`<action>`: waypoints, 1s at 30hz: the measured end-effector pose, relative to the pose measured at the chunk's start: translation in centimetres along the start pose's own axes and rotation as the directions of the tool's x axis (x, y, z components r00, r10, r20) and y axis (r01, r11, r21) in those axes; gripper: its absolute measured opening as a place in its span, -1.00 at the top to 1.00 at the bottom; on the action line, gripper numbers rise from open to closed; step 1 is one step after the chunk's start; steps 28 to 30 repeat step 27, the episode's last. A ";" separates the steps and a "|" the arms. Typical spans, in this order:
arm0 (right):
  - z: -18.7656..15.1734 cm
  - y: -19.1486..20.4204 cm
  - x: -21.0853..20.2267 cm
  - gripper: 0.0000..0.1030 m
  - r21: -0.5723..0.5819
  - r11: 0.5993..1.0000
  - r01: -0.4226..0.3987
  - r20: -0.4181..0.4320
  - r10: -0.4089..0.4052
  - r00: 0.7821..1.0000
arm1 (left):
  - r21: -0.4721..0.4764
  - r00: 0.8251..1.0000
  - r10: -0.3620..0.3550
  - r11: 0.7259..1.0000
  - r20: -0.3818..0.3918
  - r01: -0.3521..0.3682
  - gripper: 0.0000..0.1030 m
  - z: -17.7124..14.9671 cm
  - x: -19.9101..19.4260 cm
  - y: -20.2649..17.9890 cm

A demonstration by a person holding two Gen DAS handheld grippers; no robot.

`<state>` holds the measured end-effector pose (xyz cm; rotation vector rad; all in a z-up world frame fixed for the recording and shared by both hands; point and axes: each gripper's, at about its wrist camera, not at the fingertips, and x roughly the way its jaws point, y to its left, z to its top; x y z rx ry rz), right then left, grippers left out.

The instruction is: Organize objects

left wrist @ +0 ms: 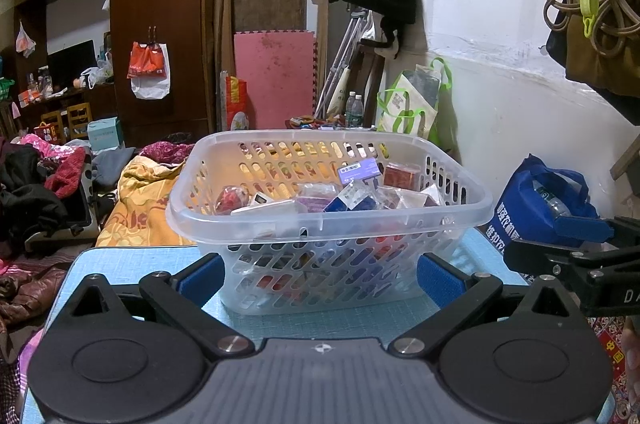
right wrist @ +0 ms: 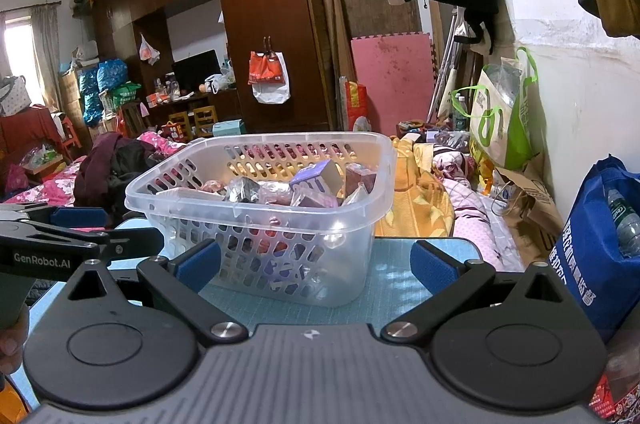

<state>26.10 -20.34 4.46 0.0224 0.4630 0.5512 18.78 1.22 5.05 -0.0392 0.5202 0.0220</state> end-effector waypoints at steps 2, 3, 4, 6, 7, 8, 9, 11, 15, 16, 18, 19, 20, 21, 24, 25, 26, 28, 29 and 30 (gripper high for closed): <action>0.0 0.0 0.0 -1.00 -0.001 1.000 0.000 0.000 0.000 1.000 | 0.001 1.000 0.000 1.000 0.001 0.000 -1.00 0.0 0.0 -0.1; 0.0 0.0 0.0 -1.00 -0.001 1.000 0.000 0.001 0.000 1.000 | 0.002 1.000 0.001 1.000 0.001 -0.001 -1.00 0.0 0.0 -0.2; 0.0 0.0 0.0 -1.00 -0.001 1.000 0.001 0.001 -0.001 1.000 | 0.002 1.000 0.001 1.000 0.001 -0.001 -1.00 0.0 0.0 -0.2; 0.0 0.0 0.0 -1.00 0.000 1.000 0.000 0.001 0.000 1.000 | 0.001 1.000 0.000 1.000 0.001 0.000 -1.00 0.0 0.0 -0.2; 0.0 0.0 0.0 -1.00 0.000 1.000 -0.002 0.001 0.002 1.000 | 0.002 1.000 0.001 1.000 0.001 -0.001 -1.00 0.0 0.0 -0.2; 0.0 0.0 0.0 -1.00 0.001 1.000 -0.003 0.002 0.003 1.000 | 0.002 1.000 0.001 1.000 0.001 -0.001 -1.00 0.0 0.0 -0.2; -0.1 0.0 0.0 -1.00 0.000 1.000 -0.004 0.002 0.004 1.000 | 0.003 1.000 0.001 1.000 0.000 -0.001 -1.00 0.0 0.0 -0.2; -0.2 0.1 0.0 -1.00 -0.003 1.000 -0.004 0.004 0.004 1.000 | 0.003 1.000 0.000 1.000 -0.001 0.000 -1.00 0.0 0.0 -0.3; -0.3 0.1 0.0 -1.00 -0.001 1.000 -0.005 0.005 0.005 1.000 | 0.005 1.000 0.000 1.000 -0.002 0.000 -1.00 -0.1 0.0 -0.4; -0.3 0.2 0.0 -1.00 -0.001 1.000 -0.005 0.005 0.005 1.000 | 0.005 1.000 0.000 1.000 -0.002 0.000 -1.00 -0.1 0.1 -0.4; -0.3 0.1 0.0 -1.00 -0.002 1.000 -0.005 0.004 0.005 1.000 | 0.004 1.000 -0.001 1.000 -0.001 0.001 -1.00 -0.1 0.1 -0.4; -0.3 0.1 0.0 -1.00 -0.002 1.000 -0.005 0.005 0.005 1.000 | 0.004 1.000 -0.001 1.000 -0.001 0.001 -1.00 -0.1 0.1 -0.4; -0.3 0.1 0.0 -1.00 -0.001 1.000 -0.005 0.005 0.005 1.000 | 0.004 1.000 -0.004 1.000 0.001 0.004 -1.00 -0.1 0.1 -0.5; -0.3 0.1 0.0 -1.00 -0.001 1.000 -0.006 0.004 0.006 1.000 | 0.004 1.000 -0.008 1.000 0.006 0.008 -1.00 -0.1 0.1 -0.5; -0.3 0.2 0.0 -1.00 -0.004 1.000 -0.004 0.004 0.004 1.000 | -0.003 1.000 -0.006 1.000 0.016 0.006 -1.00 -0.1 0.1 -0.6; -0.3 0.1 0.0 -1.00 -0.004 1.000 -0.004 0.004 0.004 1.000 | -0.003 1.000 -0.005 1.000 0.017 0.005 -1.00 0.0 0.1 -0.6; -0.3 0.1 -0.1 -1.00 -0.004 1.000 -0.004 0.005 0.005 1.000 | -0.003 1.000 -0.005 1.000 0.020 0.005 -1.00 0.1 0.2 -0.6; -0.3 0.1 0.0 -1.00 -0.003 1.000 -0.005 0.005 0.005 1.000 | -0.001 1.000 -0.005 1.000 0.024 0.005 -1.00 0.2 0.2 -0.6; -0.3 0.1 0.0 -1.00 -0.003 1.000 -0.005 0.005 0.005 1.000 | -0.001 1.000 -0.005 1.000 0.024 0.005 -1.00 0.2 0.2 -0.6; -0.3 0.1 0.0 -1.00 -0.003 1.000 -0.005 0.005 0.005 1.000 | -0.001 1.000 -0.005 1.000 0.024 0.005 -1.00 0.2 0.2 -0.6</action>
